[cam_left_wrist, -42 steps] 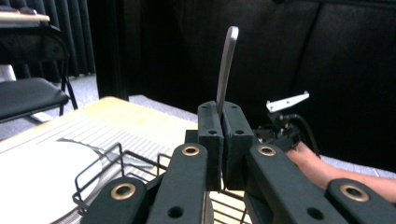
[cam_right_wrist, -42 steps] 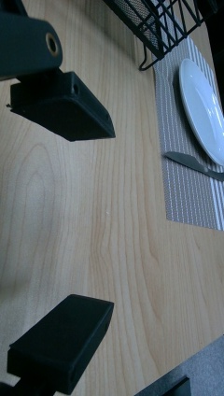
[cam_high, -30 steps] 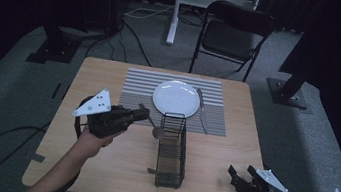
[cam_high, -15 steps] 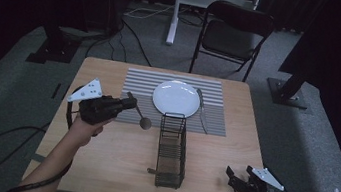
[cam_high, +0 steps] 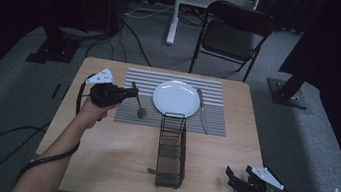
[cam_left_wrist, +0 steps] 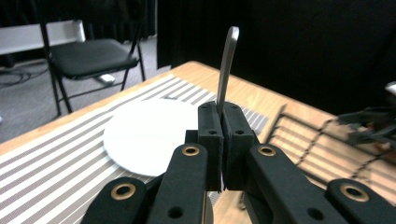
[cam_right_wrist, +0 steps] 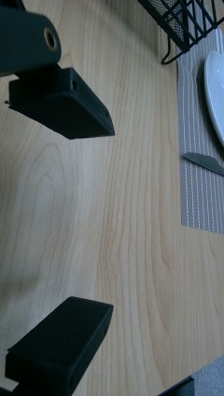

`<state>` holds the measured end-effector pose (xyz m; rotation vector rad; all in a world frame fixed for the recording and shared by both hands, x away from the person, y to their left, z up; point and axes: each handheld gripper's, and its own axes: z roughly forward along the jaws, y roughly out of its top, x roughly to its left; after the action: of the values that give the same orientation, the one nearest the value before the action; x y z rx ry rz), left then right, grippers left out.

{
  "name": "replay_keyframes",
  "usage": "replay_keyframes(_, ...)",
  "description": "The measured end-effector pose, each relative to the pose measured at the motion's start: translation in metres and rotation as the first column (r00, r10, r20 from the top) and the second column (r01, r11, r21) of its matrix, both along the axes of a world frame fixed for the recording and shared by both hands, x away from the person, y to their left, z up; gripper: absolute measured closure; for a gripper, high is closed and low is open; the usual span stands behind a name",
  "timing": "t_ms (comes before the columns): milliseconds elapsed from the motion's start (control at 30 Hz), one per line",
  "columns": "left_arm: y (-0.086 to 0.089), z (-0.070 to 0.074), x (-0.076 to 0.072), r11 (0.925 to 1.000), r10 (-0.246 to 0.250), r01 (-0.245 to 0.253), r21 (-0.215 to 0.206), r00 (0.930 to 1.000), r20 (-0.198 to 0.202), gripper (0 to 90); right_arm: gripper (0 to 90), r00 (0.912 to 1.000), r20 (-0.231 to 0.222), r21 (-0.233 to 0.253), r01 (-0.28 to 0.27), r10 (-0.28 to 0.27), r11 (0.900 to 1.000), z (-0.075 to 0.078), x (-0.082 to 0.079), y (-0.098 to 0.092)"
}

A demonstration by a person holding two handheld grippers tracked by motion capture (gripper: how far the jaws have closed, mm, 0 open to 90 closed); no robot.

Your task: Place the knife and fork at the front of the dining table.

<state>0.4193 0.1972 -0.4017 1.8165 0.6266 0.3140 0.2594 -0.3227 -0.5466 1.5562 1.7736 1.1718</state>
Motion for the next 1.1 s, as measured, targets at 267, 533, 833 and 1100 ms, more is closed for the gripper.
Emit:
replay_keyframes(267,-0.004,-0.017,0.023,0.9994,0.024,-0.023,0.027,0.9993,-0.027,88.1,12.6,0.9999,-0.012,-0.002,0.002,-0.002,1.0,0.0,0.001,0.0)
replay_keyframes(533,-0.013,-0.031,0.057,0.9926,0.026,-0.015,0.121,0.9955,-0.091,88.1,13.3,0.9998,-0.018,0.004,0.002,-0.002,1.0,0.0,0.002,-0.001)
replay_keyframes(833,-0.018,-0.046,0.069,0.9932,0.058,-0.045,0.107,0.9908,-0.123,87.9,13.3,0.9998,-0.02,0.016,0.003,-0.003,1.0,0.0,0.002,-0.002)
replay_keyframes(1100,-0.016,-0.058,0.083,0.9873,0.156,-0.149,0.055,0.9766,-0.148,85.9,13.3,0.9998,-0.018,0.015,0.002,-0.001,1.0,0.0,0.002,-0.002)
